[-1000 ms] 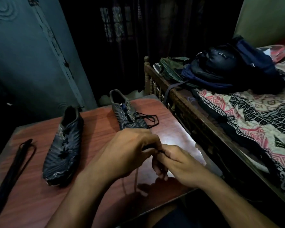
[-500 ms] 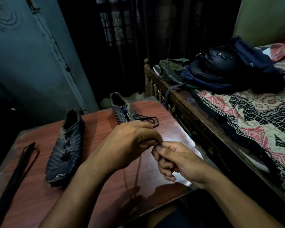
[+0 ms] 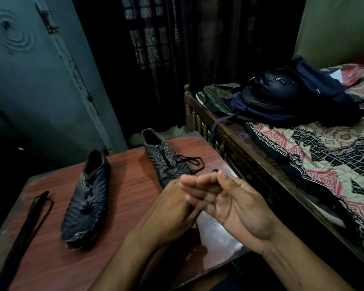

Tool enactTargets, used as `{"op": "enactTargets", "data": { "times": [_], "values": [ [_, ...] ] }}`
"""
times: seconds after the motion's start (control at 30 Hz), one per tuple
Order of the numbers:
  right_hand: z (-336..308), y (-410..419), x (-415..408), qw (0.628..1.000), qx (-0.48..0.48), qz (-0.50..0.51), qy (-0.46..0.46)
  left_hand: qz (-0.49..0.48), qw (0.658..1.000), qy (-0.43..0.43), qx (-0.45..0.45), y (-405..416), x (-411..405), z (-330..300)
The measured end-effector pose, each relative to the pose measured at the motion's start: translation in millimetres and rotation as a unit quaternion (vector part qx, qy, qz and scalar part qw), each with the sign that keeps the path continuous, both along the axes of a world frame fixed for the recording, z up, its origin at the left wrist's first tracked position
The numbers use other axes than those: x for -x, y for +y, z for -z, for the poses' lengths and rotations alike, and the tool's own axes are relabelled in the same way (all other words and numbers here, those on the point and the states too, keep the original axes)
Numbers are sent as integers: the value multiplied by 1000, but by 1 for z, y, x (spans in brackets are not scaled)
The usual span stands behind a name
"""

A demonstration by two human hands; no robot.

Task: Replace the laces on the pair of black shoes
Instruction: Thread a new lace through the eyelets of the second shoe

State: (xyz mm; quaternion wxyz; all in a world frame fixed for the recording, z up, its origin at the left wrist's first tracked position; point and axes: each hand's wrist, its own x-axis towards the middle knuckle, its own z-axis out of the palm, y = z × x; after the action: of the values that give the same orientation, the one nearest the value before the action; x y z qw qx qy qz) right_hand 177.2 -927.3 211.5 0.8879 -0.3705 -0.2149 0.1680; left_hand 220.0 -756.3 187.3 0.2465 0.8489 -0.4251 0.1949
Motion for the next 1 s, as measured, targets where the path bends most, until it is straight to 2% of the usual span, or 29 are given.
{"op": "enactTargets", "data": {
  "times": [0.1,0.17,0.23,0.27,0.33,0.47,0.53,0.6,0.73,0.87,0.9,0.97,1.0],
  "values": [
    [-5,7,5,1000,-25,15,4,21,988,102,112,2,8,2],
    [-11,12,8,999,-42,13,9,9,978,143,150,2,9,4],
    [-16,17,11,998,-58,18,21,-20,979,113,166,1,11,4],
    [-18,20,13,997,-64,26,29,-36,983,69,168,-1,12,2],
    [-21,25,14,994,-75,58,60,-37,987,8,154,-1,13,2],
    [-25,33,9,989,-73,116,60,-31,992,58,104,6,16,2],
    [-26,34,5,986,-26,163,32,-50,995,61,56,12,13,0],
    [-23,36,2,969,73,233,-27,-62,995,79,-4,18,12,-5],
    [-8,39,-5,893,240,333,-183,-42,991,115,-54,25,13,-9],
    [0,33,-11,824,337,343,-299,-30,988,145,-44,27,11,-7],
    [2,30,-13,794,384,335,-332,-28,988,145,-37,27,11,-7],
    [10,25,-19,694,513,312,-397,-35,992,119,-34,32,8,-9],
    [14,23,-20,644,579,303,-398,-46,993,89,-54,34,5,-12]
  ]
}}
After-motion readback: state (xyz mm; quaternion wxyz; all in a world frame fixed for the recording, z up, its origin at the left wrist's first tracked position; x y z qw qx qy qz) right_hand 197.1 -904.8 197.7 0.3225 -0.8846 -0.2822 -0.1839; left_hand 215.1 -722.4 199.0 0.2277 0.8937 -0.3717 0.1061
